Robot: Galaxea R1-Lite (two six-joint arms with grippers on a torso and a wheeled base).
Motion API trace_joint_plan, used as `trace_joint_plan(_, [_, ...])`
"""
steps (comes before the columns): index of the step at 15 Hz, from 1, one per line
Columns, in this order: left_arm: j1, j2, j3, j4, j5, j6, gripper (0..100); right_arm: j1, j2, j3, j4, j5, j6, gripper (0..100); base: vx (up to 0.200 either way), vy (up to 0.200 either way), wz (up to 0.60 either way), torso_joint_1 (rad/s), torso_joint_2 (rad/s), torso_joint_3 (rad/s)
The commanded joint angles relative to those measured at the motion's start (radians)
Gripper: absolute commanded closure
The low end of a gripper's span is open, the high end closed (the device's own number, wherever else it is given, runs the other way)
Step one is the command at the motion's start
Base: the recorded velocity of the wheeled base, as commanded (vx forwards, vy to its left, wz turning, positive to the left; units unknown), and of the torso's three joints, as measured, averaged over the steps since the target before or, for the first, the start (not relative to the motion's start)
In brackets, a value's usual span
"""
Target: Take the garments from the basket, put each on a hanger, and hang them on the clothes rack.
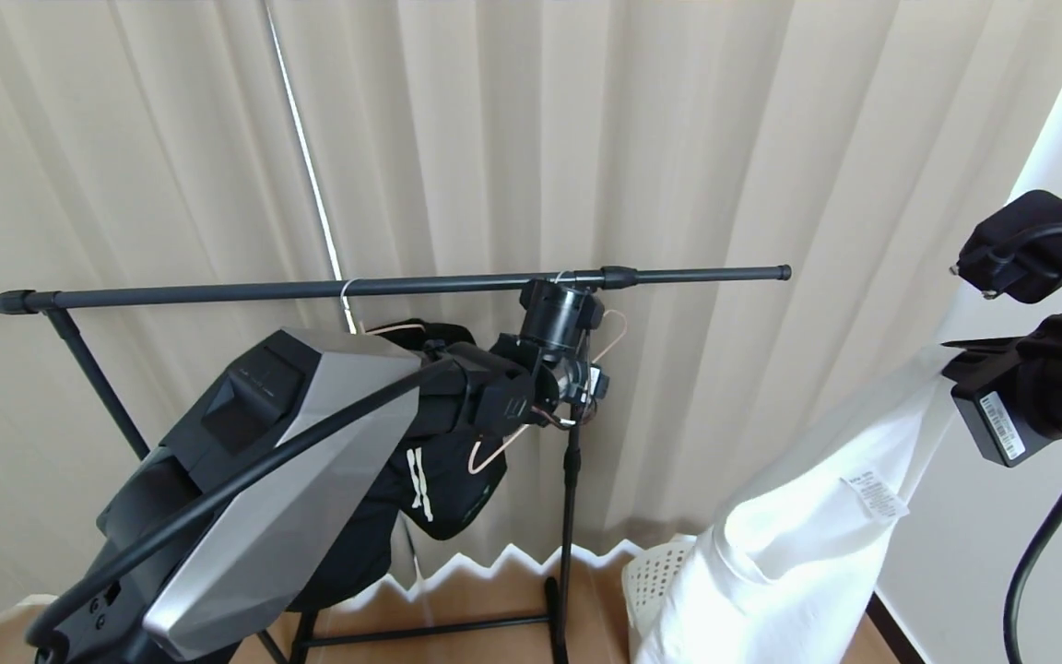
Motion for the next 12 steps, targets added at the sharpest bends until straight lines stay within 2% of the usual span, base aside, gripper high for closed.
trace_joint_plan(1, [0.017,-0.001,-0.001,0.001,0.0,0.001,0,0.001,-0.001,0.0,-0.001,0.001,-0.001,100,0.0,0.0,0.0,0.0,0.0,0.0])
trace_joint_plan(5, [0.059,0.001,0.002,0.001,0.0,-0.001,0,-0.001,0.001,-0.003,-0.001,0.003,-0.001,100,0.0,0.0,0.0,0.0,0.0,0.0])
trace_joint_plan(9, [0.059,0.034,0.008,0.004,-0.001,0.031,0,0.001,0.002,-0.003,-0.001,0.003,-0.001,100,0.0,0.0,0.0,0.0,0.0,0.0])
trace_joint_plan(12, [0.057,0.063,0.003,0.0,0.002,0.024,0,-0.001,0.006,-0.003,-0.001,0.003,-0.001,100,0.0,0.0,0.0,0.0,0.0,0.0])
